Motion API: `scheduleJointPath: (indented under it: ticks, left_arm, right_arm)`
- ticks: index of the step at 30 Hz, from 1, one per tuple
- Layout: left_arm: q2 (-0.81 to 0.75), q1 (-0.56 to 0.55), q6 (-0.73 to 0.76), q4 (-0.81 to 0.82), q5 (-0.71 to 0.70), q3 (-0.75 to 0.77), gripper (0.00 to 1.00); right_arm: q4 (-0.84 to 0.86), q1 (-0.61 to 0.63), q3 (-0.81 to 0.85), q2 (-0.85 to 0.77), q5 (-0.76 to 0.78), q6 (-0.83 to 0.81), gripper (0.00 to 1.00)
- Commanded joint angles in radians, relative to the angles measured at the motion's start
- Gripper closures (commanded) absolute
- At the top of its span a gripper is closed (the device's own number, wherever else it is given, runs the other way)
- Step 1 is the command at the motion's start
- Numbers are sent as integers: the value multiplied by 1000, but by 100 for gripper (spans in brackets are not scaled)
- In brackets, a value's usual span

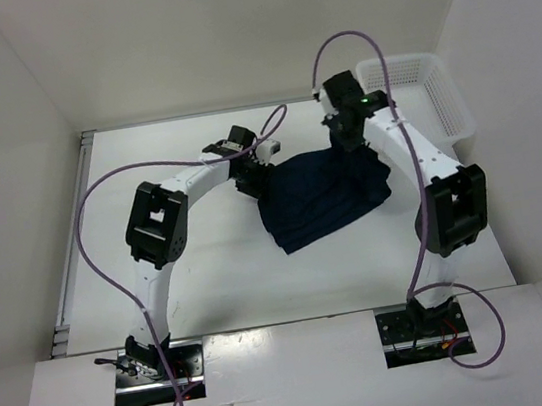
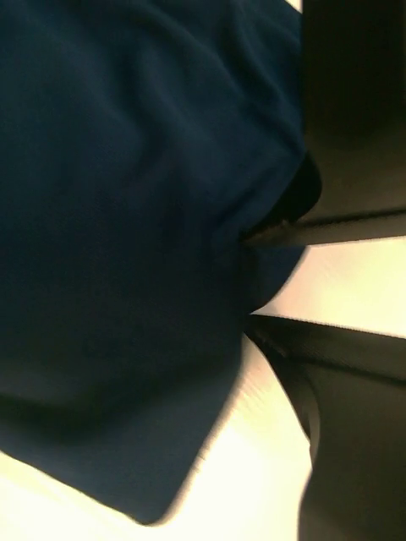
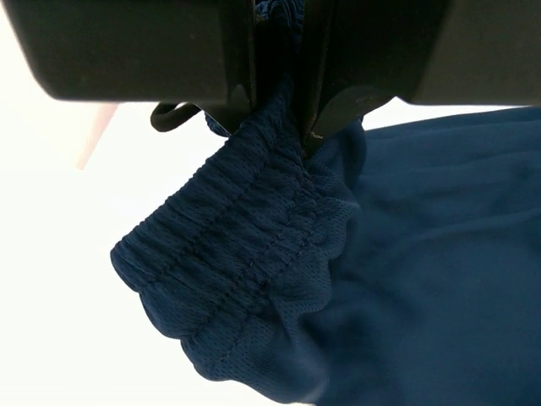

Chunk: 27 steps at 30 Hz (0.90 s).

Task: Fold and stack the shorts
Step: Fold the shorts

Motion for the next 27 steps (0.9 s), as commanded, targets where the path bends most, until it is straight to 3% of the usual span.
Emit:
scheduleJointPath:
  ticks: [1, 7, 13, 19, 25, 27]
  left_arm:
    - [93, -36, 6, -13, 73, 24, 58]
    - [125, -36, 6, -13, 107, 33, 81]
    - [156, -18, 6, -22, 125, 52, 92]
    - [165, 1, 6, -22, 136, 63, 95]
    - [156, 24, 6, -33, 126, 72, 95]
    - [143, 34, 6, -43, 90, 72, 89]
  right_arm:
    - [26, 83, 64, 43, -29, 53, 100]
    - [14, 195, 96, 86, -94, 125, 100]
    - [4, 296, 130, 117, -162, 180, 100]
    - [-14, 347, 185, 146, -222, 221, 100]
    - [6, 358, 70, 164, -295, 222, 100]
    - [20, 382, 70, 178, -296, 222, 100]
